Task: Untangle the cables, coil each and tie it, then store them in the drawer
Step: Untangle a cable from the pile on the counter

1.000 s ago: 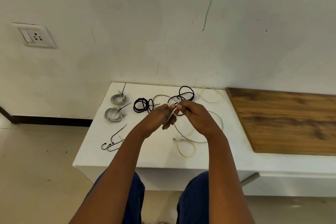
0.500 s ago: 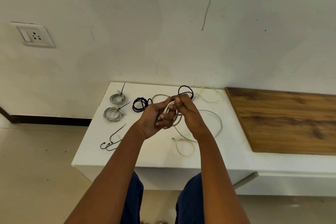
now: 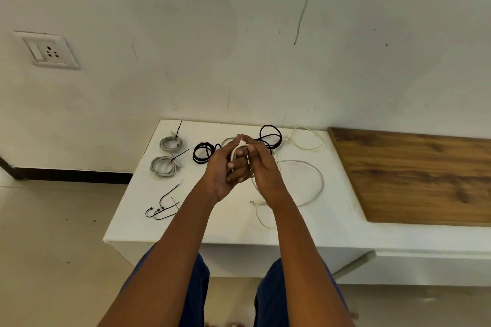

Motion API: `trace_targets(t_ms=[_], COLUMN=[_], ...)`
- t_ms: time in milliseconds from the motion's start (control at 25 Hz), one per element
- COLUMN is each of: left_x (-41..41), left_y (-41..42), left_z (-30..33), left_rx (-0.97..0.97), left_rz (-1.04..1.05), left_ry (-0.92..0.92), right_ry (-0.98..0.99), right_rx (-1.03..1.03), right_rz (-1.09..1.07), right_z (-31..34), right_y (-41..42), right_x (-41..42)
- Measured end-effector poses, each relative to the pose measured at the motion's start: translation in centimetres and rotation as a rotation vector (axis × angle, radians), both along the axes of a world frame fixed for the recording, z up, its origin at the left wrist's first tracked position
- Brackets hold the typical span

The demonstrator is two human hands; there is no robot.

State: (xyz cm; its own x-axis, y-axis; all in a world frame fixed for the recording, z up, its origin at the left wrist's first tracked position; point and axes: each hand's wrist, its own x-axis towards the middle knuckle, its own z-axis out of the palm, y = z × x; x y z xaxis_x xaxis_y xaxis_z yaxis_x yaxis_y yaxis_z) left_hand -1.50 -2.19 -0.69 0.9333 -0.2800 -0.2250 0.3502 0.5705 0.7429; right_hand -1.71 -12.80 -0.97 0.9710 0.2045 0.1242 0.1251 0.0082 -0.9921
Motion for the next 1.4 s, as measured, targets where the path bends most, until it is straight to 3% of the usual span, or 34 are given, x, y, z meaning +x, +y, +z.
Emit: trace_targets(t_ms=[240,360,760,1000,1120,1200,1280,1400], left_x=[-0.1,-0.2,-0.6,-0.3,-0.4,-0.6,-0.6,-0.5], left_y=[-1.6,-2.0,-3.3,-3.0,-2.9,-3.1,-2.9,-2.4], left_z=[0.8,0.9,0.8,0.2,-0.6,-1.0,-1.5,-2.5], left_rx=[0.168,0.258,0.385,0.414,0.652,0.896,1.075,1.155], left_rz=[0.314,0.435,0.762,0.705,0.637,0.631,0.64,0.661], left_ry=[0.037,0.036,0.064,0.042,-0.116,-0.28,-0.367,-0.422], right_ry=[-0.142,-0.097,-0.134,-0.329,-0.294,-0.251,-0.12,0.092], right_rx=[-0.021,0.046,-0.019,-0.331,-0.356,-0.317,-0.129,0.162], right_rz=[-0.068,-0.066,-0.137,-0.217,-0.263,-0.3,-0.275,-0.162], right_z=[-0.4,-0.5,-0.9,-1.3,-1.1,-1.2,-1.0,-0.9], right_y=[0.6,1.2,2.1,1.1,1.1,1.3,1.7,1.5], right_x=[0.1,0.2,0.0,0.2,0.3,0.4,0.1,-0.1])
